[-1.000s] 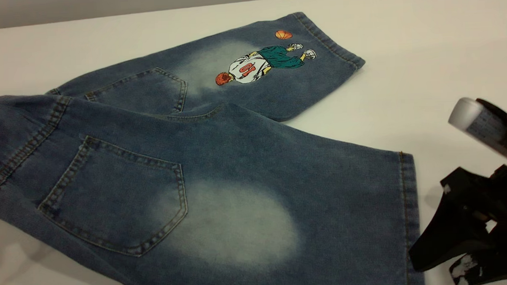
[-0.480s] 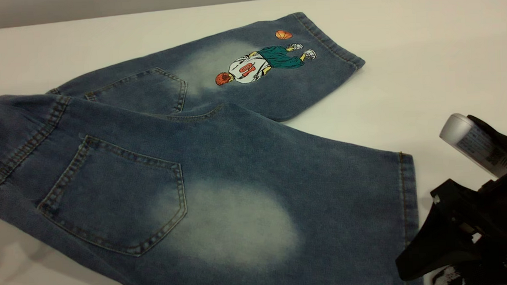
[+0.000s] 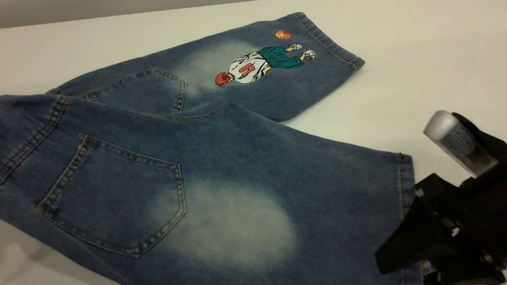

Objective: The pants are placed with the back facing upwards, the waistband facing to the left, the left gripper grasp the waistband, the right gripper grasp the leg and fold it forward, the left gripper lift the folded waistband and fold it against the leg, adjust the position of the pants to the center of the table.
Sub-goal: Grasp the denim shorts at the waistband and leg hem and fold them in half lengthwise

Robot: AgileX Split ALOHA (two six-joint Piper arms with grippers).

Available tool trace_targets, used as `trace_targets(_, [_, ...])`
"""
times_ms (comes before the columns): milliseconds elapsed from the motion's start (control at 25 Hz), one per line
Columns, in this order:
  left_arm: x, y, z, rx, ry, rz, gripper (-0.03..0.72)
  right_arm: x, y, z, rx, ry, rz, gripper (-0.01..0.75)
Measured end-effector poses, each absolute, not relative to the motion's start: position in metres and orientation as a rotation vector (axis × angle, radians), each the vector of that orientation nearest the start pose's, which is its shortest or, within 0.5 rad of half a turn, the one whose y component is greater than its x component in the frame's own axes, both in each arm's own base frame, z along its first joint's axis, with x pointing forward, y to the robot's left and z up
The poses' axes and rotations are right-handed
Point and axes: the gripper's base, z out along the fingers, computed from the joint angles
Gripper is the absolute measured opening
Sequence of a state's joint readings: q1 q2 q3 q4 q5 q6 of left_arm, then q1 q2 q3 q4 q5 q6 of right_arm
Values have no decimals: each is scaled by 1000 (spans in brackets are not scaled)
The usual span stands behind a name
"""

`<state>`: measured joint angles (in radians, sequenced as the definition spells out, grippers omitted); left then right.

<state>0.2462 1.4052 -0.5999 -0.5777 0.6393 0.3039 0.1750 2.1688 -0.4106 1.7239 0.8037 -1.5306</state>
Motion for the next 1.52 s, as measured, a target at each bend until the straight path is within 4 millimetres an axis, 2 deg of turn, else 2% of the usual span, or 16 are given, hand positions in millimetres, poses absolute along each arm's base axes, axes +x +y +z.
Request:
trace_targets(200, [221,25,177,-522,2751,-453,122,184,116,18,-39,3004,1251,392])
trace_targets(320, [220,25,177,-521,2754,-455,122,187,125,15,-55,3016,1259,391])
trace_targets(520, [220,25,177,-521,2756,-457,122,189,128,8,-19,3028,1287,365])
trace_targets(680, [220,24,177,-520,2758,-459,122,189,127,4,-4,3041,1275,301])
trace_targets(920, [220,24,177,-520,2757,-459,122,188,124,1,-5,3068,1206,129])
trace_targets(1120, [220,24,177,-520,2757,-459,122,188,122,-1,-28,3074,1170,18])
trace_targets(1360, [220,25,177,-521,2755,-457,122,189,122,-1,-33,3071,1170,11])
trace_targets(1520, [220,25,177,-520,2756,-457,122,192,116,0,29,3054,1188,11])
